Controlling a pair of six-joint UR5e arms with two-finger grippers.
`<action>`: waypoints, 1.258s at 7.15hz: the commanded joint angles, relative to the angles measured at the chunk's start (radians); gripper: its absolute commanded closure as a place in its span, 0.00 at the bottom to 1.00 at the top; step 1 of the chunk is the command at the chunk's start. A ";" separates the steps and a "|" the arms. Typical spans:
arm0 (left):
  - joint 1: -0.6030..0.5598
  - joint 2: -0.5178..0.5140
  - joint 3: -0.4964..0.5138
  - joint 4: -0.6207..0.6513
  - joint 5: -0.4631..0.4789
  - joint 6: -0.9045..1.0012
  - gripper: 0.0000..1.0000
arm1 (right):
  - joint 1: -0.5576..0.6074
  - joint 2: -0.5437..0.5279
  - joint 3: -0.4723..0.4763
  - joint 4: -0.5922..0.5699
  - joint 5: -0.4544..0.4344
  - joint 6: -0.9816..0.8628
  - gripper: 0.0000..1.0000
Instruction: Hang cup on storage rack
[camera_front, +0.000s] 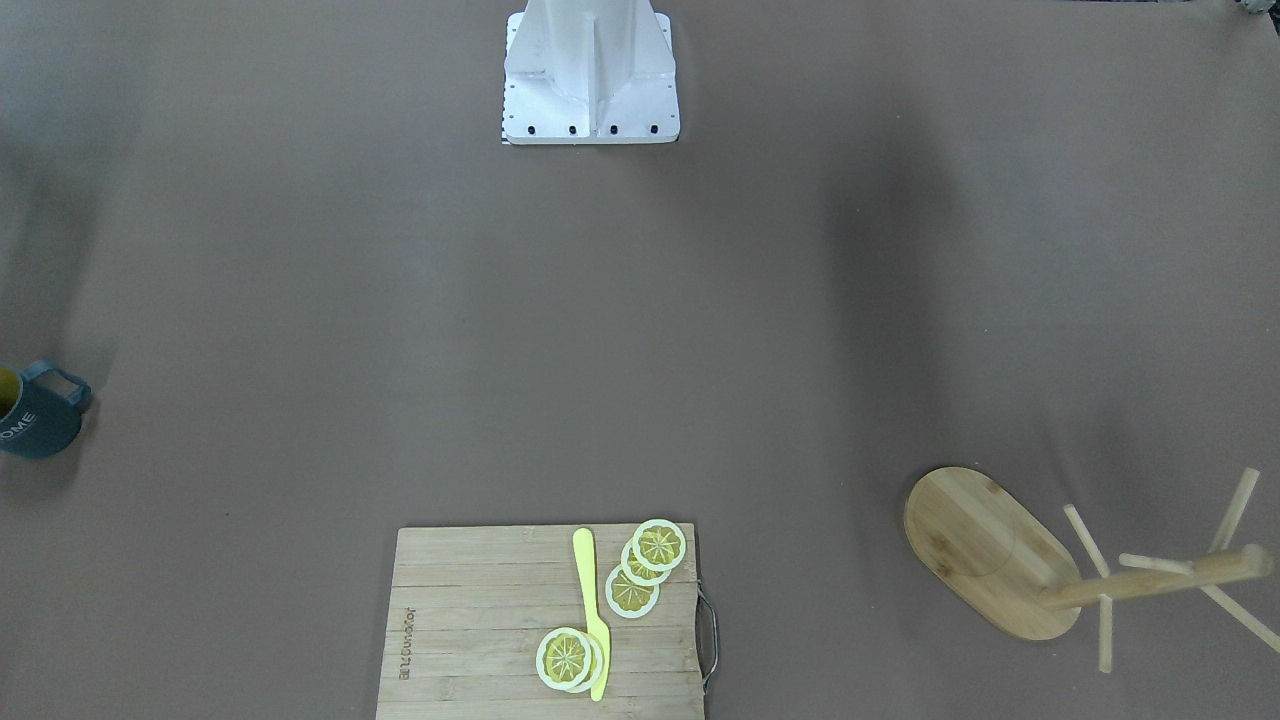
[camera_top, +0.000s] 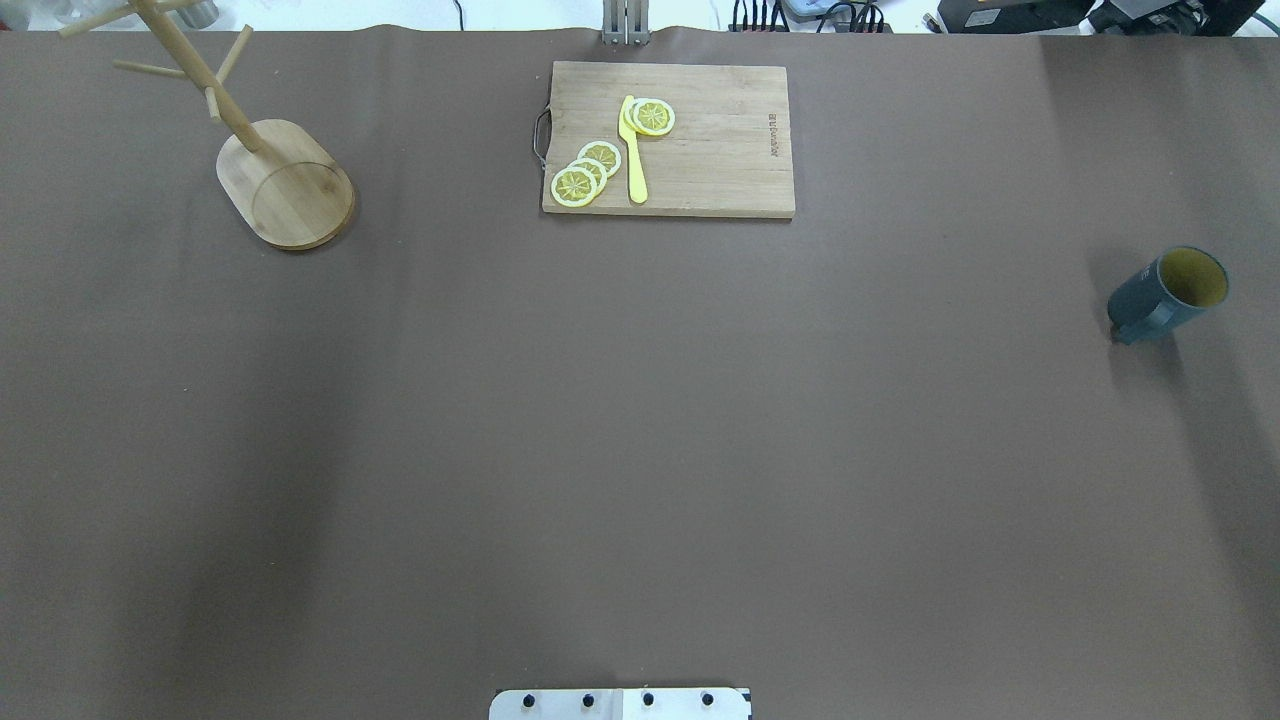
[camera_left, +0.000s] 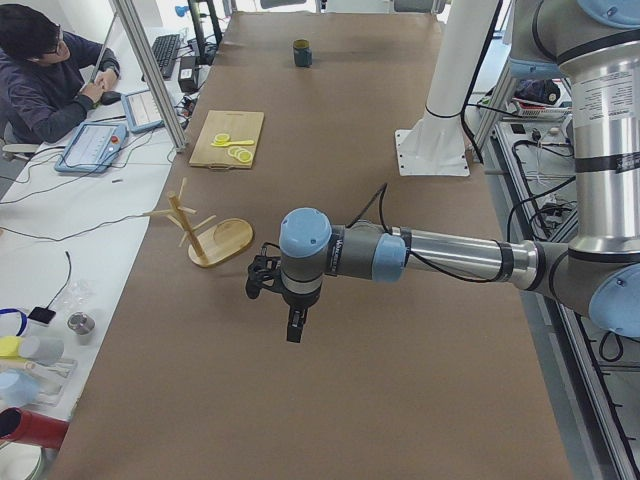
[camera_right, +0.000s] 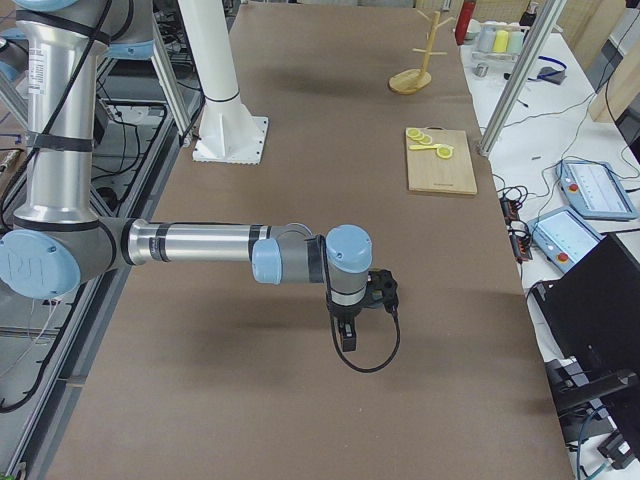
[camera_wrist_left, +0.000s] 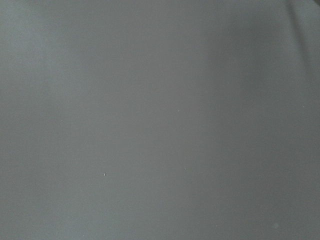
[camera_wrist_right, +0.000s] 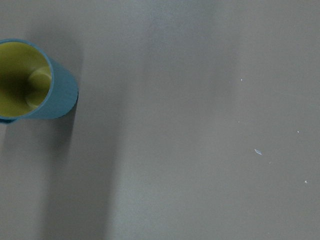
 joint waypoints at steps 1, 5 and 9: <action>0.005 -0.003 0.004 0.001 0.008 0.000 0.01 | 0.000 0.000 0.000 0.000 0.000 -0.001 0.00; 0.005 0.002 -0.028 -0.002 0.001 0.002 0.01 | 0.000 -0.005 0.035 0.000 0.002 -0.007 0.00; 0.005 -0.058 -0.055 -0.003 0.001 -0.006 0.01 | -0.002 -0.002 0.087 0.212 0.000 0.005 0.00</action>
